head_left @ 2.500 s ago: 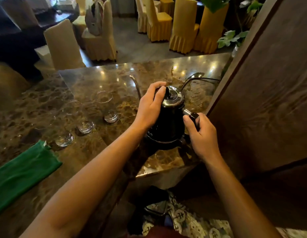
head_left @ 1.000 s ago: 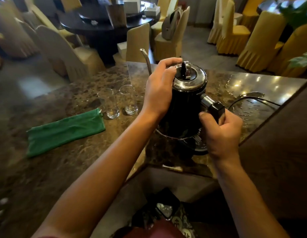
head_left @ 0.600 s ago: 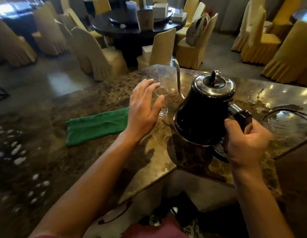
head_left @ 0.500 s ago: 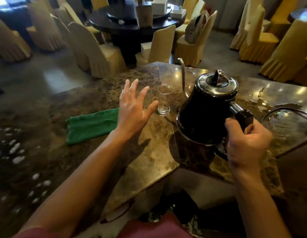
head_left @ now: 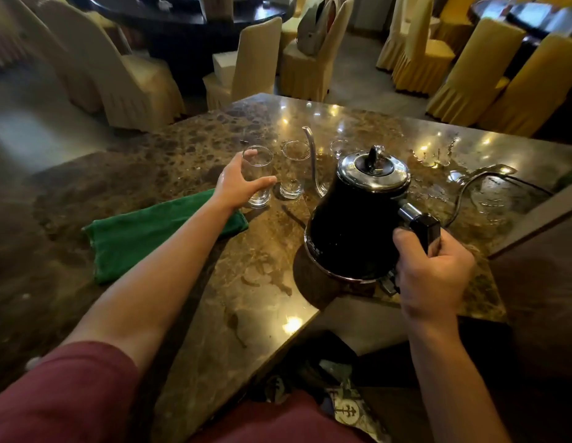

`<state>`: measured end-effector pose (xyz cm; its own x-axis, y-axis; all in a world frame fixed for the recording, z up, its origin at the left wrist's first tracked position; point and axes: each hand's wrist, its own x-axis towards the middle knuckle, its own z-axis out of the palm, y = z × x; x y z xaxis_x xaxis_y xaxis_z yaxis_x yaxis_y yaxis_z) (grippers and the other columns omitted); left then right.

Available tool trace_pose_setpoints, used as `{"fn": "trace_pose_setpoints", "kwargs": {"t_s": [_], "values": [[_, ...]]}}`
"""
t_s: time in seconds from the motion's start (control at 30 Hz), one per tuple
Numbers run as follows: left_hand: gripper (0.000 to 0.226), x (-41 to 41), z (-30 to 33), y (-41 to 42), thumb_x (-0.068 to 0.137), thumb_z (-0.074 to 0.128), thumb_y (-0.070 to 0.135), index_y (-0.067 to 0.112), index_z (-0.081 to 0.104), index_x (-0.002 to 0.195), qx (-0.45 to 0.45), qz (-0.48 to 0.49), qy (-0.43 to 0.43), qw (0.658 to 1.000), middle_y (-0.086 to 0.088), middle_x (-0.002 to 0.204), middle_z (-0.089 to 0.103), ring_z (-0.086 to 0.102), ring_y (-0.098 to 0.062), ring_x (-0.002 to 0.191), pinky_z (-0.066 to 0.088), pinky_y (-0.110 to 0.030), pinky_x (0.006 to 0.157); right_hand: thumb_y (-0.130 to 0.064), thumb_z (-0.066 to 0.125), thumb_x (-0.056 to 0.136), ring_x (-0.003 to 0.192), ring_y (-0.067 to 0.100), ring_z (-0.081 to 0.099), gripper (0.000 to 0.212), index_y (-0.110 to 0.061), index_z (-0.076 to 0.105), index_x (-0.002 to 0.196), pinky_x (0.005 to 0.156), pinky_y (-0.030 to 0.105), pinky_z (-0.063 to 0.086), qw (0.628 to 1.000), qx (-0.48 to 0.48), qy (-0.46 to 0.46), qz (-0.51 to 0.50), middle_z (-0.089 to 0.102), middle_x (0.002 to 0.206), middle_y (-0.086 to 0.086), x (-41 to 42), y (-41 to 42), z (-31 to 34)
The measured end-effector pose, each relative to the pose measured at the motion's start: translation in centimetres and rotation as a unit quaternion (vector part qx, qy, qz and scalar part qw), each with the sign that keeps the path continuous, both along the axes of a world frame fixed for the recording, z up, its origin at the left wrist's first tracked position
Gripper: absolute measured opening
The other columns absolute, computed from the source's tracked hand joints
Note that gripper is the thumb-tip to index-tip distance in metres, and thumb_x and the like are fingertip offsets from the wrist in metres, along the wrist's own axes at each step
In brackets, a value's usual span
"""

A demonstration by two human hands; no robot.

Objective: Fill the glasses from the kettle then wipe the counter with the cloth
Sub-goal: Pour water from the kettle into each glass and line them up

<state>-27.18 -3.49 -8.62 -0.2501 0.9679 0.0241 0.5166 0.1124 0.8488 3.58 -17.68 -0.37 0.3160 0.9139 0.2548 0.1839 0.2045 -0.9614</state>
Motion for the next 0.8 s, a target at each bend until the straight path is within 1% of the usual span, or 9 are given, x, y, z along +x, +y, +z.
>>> {"fn": "trace_pose_setpoints", "kwargs": {"t_s": [0.13,0.2,0.27,0.4,0.5,0.57,0.63,0.7,0.8], "values": [[0.064,0.7,0.0,0.1,0.076,0.087,0.044,0.023,0.058,0.129,0.037,0.012,-0.006,0.999,0.007,0.127,0.063,0.056,-0.015,0.119,0.045,-0.042,0.107,-0.033,0.070,0.080,0.047,0.028,0.030,0.041,-0.021,0.040,0.056,0.041,0.046,0.028,1.000,-0.014,0.018,0.021,0.035,0.055,0.010,0.2,-0.3,0.1],[0.061,1.3,0.2,-0.7,0.075,0.087,0.044,0.024,0.060,0.126,0.050,-0.001,-0.009,0.999,0.009,0.124,0.065,0.058,-0.012,0.117,0.045,-0.038,0.106,-0.032,0.071,0.079,0.048,0.028,0.030,0.044,-0.013,0.038,0.058,0.041,0.047,0.028,0.999,-0.016,0.033,0.030,0.035,0.056,0.010,0.6,-0.3,0.1],[0.059,2.1,0.7,-2.0,0.075,0.088,0.044,0.025,0.060,0.124,0.068,-0.015,-0.021,0.997,0.011,0.121,0.067,0.060,-0.010,0.115,0.045,-0.033,0.105,-0.033,0.072,0.078,0.049,0.029,0.029,0.053,0.001,0.034,0.063,0.041,0.047,0.029,0.998,-0.017,0.046,0.035,0.035,0.057,0.011,1.2,-0.1,0.1],[0.060,3.5,1.1,-4.7,0.074,0.090,0.042,0.022,0.062,0.123,0.102,-0.044,-0.042,0.993,0.010,0.116,0.071,0.066,-0.005,0.110,0.049,-0.028,0.102,-0.031,0.072,0.078,0.048,0.022,0.029,0.058,0.007,0.031,0.066,0.044,0.028,0.029,0.996,-0.017,0.069,0.058,0.034,0.054,0.007,1.9,0.3,0.4],[0.061,4.3,1.0,-6.0,0.073,0.090,0.042,0.022,0.062,0.123,0.096,-0.058,-0.043,0.993,0.010,0.115,0.072,0.067,-0.003,0.109,0.052,-0.032,0.103,-0.026,0.072,0.079,0.041,0.015,0.028,0.049,0.000,0.033,0.063,0.042,0.031,0.021,0.992,-0.030,0.096,0.071,0.035,0.047,-0.004,2.3,0.5,0.4],[0.065,4.7,0.8,-6.7,0.071,0.090,0.046,0.021,0.062,0.124,0.096,-0.064,-0.052,0.992,0.009,0.116,0.072,0.067,-0.003,0.110,0.052,-0.034,0.104,-0.021,0.070,0.082,0.037,0.013,0.028,0.042,-0.014,0.036,0.059,0.041,0.036,0.019,0.990,-0.032,0.109,0.077,0.035,0.045,-0.008,2.8,0.5,0.5],[0.071,5.2,0.4,-7.4,0.067,0.088,0.053,0.021,0.062,0.125,0.099,-0.066,-0.060,0.991,0.009,0.117,0.072,0.067,-0.004,0.113,0.052,-0.037,0.106,-0.016,0.068,0.085,0.036,0.011,0.028,0.043,-0.024,0.037,0.057,0.040,0.034,0.018,0.989,-0.031,0.115,0.085,0.035,0.044,-0.010,3.3,0.5,0.6],[0.070,5.7,-0.2,-7.9,0.066,0.087,0.053,0.023,0.062,0.124,0.101,-0.061,-0.074,0.990,0.007,0.118,0.072,0.066,-0.006,0.116,0.050,-0.040,0.108,-0.016,0.069,0.085,0.037,0.015,0.028,0.044,-0.027,0.038,0.056,0.041,0.035,0.019,0.989,-0.029,0.111,0.094,0.035,0.045,-0.008,3.7,0.7,0.6],[0.068,6.3,-1.0,-8.5,0.068,0.088,0.049,0.023,0.061,0.125,0.108,-0.049,-0.082,0.989,0.005,0.120,0.072,0.065,-0.008,0.120,0.048,-0.042,0.110,-0.027,0.073,0.079,0.047,0.028,0.028,0.039,-0.026,0.042,0.054,0.043,0.034,0.027,0.991,-0.037,0.087,0.099,0.034,0.052,0.008,4.5,1.2,0.3]]}}
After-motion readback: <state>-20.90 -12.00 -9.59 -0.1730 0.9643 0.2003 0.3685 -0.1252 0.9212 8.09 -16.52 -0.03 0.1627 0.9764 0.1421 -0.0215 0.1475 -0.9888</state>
